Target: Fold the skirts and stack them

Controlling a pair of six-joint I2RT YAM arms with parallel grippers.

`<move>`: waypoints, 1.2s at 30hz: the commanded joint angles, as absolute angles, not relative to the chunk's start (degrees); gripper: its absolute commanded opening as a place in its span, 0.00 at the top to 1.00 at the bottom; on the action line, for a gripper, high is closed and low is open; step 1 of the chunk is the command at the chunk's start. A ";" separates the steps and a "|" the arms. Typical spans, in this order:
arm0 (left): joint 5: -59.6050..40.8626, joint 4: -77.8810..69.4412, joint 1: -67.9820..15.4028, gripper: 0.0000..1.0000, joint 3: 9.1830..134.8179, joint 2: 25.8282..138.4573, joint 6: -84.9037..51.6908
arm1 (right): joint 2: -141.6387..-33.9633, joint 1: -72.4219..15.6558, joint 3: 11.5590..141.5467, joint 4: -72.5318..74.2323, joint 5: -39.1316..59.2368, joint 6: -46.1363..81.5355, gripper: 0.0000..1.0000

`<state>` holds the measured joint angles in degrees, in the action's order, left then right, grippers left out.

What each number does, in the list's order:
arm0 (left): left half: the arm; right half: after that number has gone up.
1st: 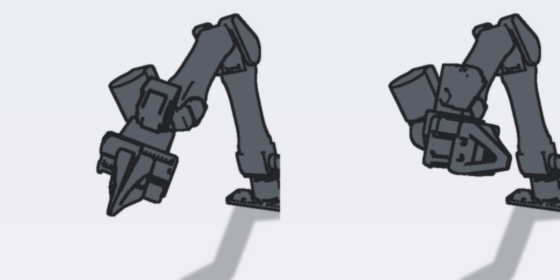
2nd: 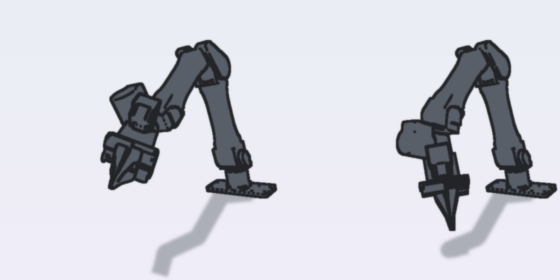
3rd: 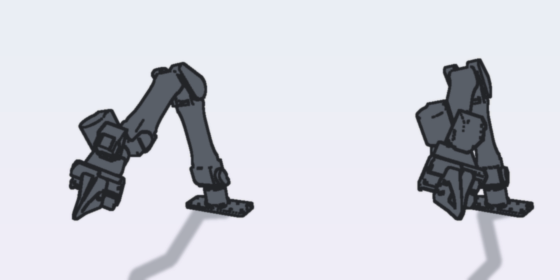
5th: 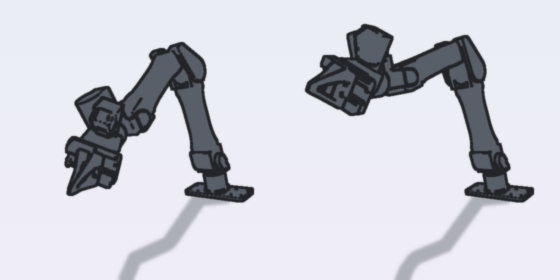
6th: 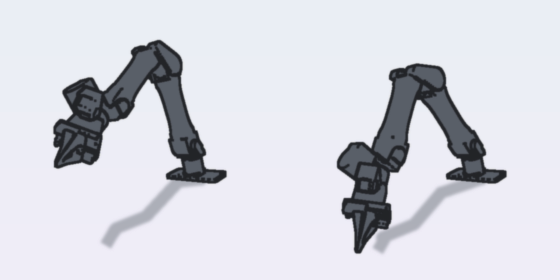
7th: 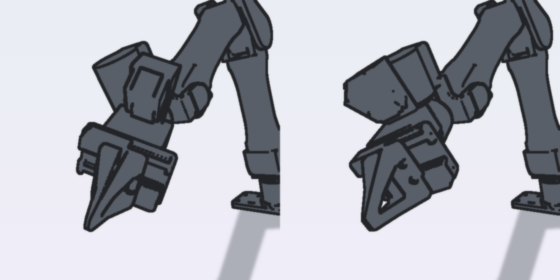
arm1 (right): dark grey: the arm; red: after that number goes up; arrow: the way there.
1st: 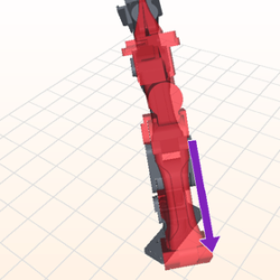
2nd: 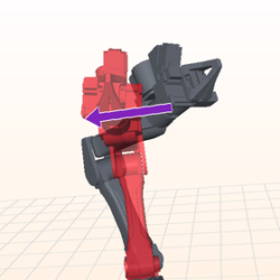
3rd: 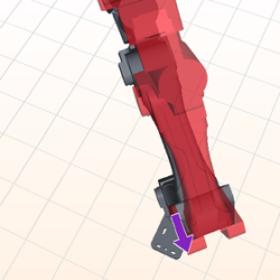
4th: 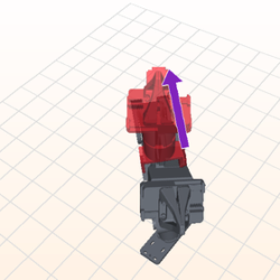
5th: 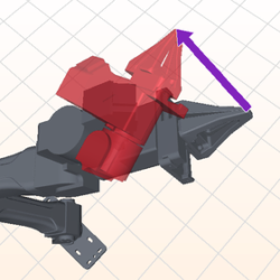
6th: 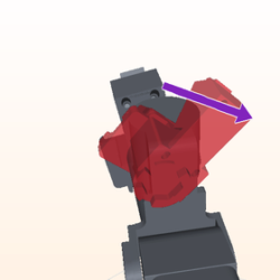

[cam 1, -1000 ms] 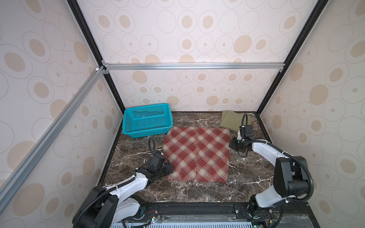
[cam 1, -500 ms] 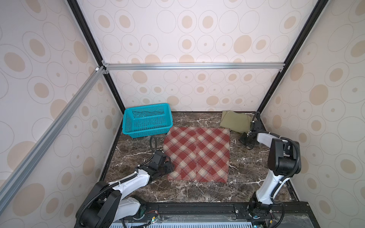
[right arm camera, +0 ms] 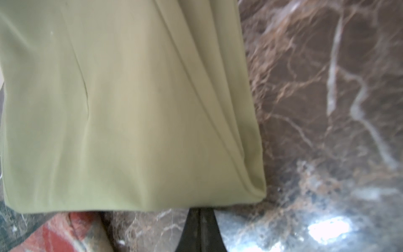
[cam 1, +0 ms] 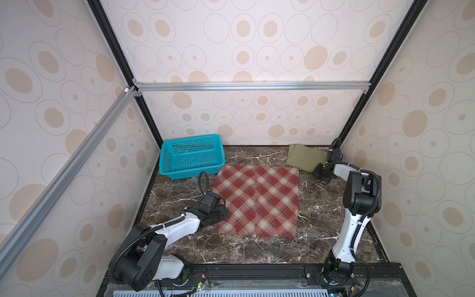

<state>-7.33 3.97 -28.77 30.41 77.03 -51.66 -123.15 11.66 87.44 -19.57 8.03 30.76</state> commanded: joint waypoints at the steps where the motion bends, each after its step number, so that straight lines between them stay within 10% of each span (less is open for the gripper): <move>1: -6.06 4.96 -29.19 0.44 32.93 78.10 -52.29 | -125.60 12.44 91.19 -23.54 6.68 31.46 1.00; 24: -5.27 9.27 -29.26 0.43 32.87 74.39 -52.37 | -116.80 14.63 84.18 -18.83 10.83 34.44 0.99; 36: -5.21 27.55 -29.27 0.29 29.63 59.07 -49.58 | -84.69 -3.87 55.17 -21.96 7.60 33.71 0.56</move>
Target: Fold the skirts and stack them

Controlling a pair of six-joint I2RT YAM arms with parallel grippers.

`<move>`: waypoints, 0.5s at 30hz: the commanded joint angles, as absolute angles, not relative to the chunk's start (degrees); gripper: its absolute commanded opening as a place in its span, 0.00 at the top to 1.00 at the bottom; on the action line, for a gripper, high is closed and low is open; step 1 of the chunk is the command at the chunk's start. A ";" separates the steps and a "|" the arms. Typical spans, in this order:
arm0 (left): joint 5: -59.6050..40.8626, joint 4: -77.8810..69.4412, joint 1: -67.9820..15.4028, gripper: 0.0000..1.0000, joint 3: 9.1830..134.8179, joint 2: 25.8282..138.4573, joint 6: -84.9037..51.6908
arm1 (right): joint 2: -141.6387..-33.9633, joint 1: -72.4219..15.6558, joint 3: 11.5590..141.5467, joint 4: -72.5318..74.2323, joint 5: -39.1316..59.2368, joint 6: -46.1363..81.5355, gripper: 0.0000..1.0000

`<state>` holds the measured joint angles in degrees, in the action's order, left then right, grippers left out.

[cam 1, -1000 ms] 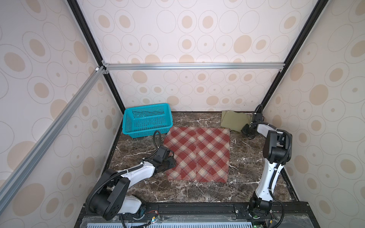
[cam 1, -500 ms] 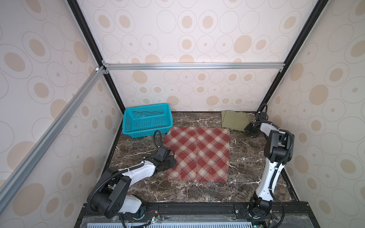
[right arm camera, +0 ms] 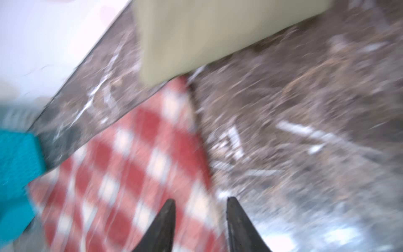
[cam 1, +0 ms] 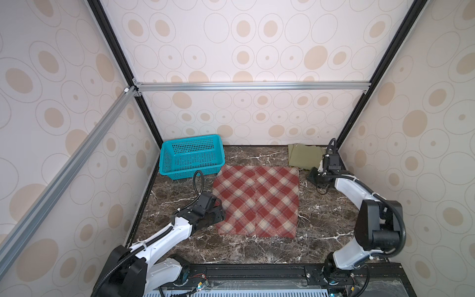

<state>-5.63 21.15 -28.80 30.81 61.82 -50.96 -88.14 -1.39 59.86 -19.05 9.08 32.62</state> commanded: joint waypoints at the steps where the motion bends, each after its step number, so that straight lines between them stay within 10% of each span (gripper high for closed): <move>1: -6.61 27.58 -29.22 0.30 28.91 57.77 -49.46 | -82.25 -6.03 53.37 -22.66 7.56 34.43 0.56; 15: -17.23 21.95 -30.56 0.39 20.68 55.78 -50.85 | -61.28 -20.26 38.47 -38.06 11.10 40.25 0.51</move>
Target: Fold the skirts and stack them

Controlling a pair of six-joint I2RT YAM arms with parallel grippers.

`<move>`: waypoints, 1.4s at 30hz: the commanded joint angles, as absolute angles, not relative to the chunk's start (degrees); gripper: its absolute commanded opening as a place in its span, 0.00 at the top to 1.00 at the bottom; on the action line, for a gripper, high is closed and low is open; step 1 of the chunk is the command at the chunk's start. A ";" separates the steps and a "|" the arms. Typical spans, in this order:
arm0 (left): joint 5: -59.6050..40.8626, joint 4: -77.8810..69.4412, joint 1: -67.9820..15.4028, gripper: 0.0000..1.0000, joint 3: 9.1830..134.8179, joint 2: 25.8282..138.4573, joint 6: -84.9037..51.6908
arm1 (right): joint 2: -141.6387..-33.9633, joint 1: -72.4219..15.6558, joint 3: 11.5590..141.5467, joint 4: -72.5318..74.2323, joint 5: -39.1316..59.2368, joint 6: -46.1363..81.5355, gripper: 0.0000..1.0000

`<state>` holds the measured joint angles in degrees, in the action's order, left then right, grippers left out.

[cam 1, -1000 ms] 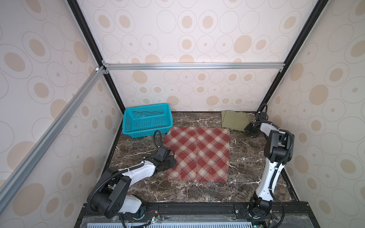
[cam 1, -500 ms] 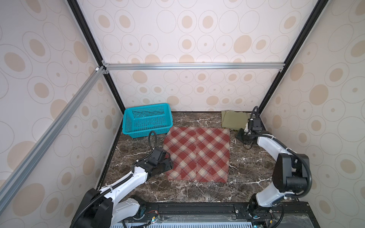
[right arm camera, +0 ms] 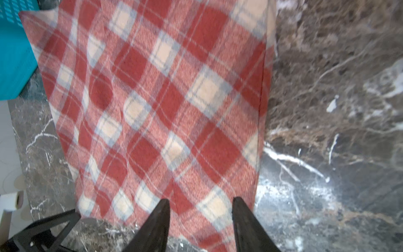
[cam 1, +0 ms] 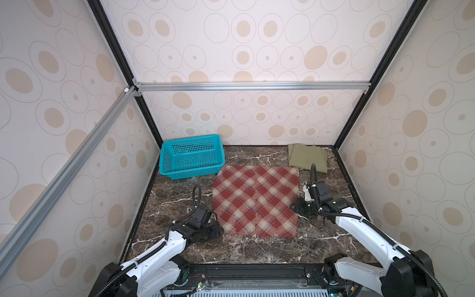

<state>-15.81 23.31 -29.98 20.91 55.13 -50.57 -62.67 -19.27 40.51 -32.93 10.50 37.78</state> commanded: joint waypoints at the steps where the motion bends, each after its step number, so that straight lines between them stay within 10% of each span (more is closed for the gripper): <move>1: -17.67 20.97 -30.56 0.40 20.49 56.11 -50.88 | -60.72 -20.63 37.39 -38.40 11.52 40.89 0.51; 22: -17.34 13.98 -31.11 0.81 19.03 61.95 -51.46 | -64.11 -25.24 25.17 -28.30 17.05 46.61 0.50; 25: -17.40 13.55 -31.15 0.93 18.89 61.74 -51.67 | -66.14 -25.53 24.13 -25.08 17.41 46.99 0.59; 29: -16.01 14.53 -31.05 1.00 20.12 60.38 -52.10 | -66.66 -25.58 25.26 -24.46 18.04 47.53 1.00; 42: -1.25 30.26 -30.93 1.00 45.36 50.71 -52.36 | -64.08 -24.83 62.22 -48.11 12.00 37.78 1.00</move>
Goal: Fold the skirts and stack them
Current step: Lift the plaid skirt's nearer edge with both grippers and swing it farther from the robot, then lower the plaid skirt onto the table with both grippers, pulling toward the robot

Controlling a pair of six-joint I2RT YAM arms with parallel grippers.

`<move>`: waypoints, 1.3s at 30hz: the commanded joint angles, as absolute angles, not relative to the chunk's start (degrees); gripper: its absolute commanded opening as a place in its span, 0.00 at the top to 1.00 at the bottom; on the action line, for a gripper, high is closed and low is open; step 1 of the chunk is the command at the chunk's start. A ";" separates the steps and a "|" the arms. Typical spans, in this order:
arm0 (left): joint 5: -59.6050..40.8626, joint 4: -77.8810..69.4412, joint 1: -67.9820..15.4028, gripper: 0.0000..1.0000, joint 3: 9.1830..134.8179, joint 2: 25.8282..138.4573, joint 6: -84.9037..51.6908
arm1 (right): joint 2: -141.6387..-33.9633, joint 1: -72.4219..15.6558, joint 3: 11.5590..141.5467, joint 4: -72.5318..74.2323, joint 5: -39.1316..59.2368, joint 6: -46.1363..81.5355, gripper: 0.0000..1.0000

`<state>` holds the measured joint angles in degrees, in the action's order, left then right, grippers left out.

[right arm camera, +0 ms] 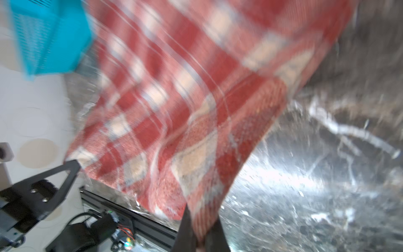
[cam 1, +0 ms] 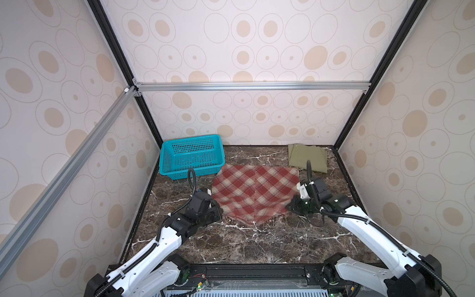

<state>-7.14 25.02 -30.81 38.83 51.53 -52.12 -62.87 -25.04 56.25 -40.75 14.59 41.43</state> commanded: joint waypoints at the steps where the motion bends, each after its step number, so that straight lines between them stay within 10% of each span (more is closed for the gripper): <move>1: 0.34 31.40 -30.88 1.00 48.65 51.05 -51.87 | -65.10 -24.37 65.65 -48.95 12.36 36.84 1.00; 15: 15.04 45.94 -29.95 1.00 84.15 55.63 -43.37 | -86.70 -13.14 101.53 -44.75 32.62 30.67 1.00; 31: 24.65 50.23 -29.80 1.00 97.78 61.02 -34.59 | -115.39 -17.00 137.27 -42.67 43.18 31.94 1.00; 39: 14.03 45.34 -29.81 1.00 90.03 60.58 -37.38 | -119.81 -17.70 144.61 -49.77 43.80 26.61 1.00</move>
